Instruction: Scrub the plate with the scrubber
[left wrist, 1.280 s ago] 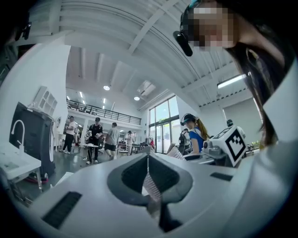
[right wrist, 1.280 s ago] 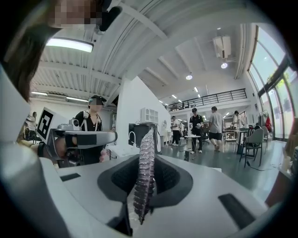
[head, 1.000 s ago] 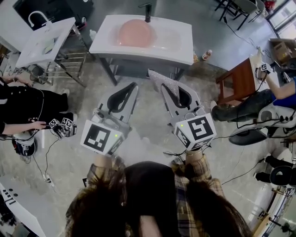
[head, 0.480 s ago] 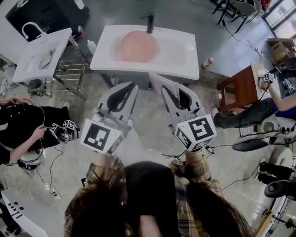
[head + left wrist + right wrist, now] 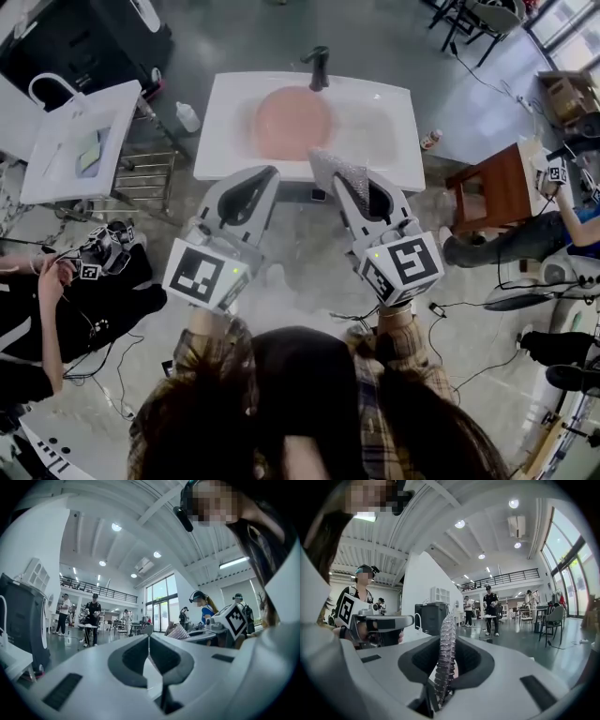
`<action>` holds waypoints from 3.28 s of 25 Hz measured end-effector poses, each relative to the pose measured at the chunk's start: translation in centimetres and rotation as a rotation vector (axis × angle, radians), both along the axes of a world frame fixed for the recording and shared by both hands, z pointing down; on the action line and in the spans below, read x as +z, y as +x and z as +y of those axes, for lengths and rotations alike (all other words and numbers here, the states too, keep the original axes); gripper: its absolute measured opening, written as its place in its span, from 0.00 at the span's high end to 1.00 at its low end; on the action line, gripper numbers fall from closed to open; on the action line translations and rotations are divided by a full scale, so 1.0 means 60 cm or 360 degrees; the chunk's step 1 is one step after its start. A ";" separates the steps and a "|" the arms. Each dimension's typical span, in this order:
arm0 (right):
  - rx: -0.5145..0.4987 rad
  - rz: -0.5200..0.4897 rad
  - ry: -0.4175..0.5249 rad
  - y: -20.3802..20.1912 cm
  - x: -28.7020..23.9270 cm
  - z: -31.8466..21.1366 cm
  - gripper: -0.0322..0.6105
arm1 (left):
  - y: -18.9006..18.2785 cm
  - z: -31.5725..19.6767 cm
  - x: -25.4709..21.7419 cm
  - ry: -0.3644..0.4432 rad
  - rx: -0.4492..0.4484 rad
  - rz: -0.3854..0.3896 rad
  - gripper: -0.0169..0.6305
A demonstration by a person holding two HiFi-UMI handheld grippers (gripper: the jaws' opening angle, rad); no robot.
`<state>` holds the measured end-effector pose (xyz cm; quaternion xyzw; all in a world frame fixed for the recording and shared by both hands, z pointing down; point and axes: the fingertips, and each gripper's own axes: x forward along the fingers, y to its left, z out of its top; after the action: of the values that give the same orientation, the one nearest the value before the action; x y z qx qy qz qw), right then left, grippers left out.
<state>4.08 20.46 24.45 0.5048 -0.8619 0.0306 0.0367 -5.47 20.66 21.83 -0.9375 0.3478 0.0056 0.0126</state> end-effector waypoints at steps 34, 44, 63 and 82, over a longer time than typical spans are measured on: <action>0.0015 0.0021 -0.0094 0.009 0.031 -0.300 0.82 | -0.017 -0.313 0.030 -0.0043 -0.0055 0.0067 0.94; -0.0178 0.0022 -0.0138 0.052 0.015 -0.411 0.82 | 0.048 -0.408 0.008 -0.0054 -0.0184 0.0053 0.94; -0.0353 -0.0004 -0.0211 0.021 0.052 -0.488 0.82 | 0.050 -0.496 0.029 -0.0099 -0.0284 -0.0008 0.94; -0.0298 0.0020 -0.0439 0.002 0.167 -0.500 0.82 | 0.032 -0.526 0.138 -0.0286 -0.0230 -0.0085 0.94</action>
<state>4.19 -9.53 34.47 0.4125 -0.8926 0.1419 0.1138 -3.57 -10.88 30.12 -0.9071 0.4132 -0.0514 -0.0619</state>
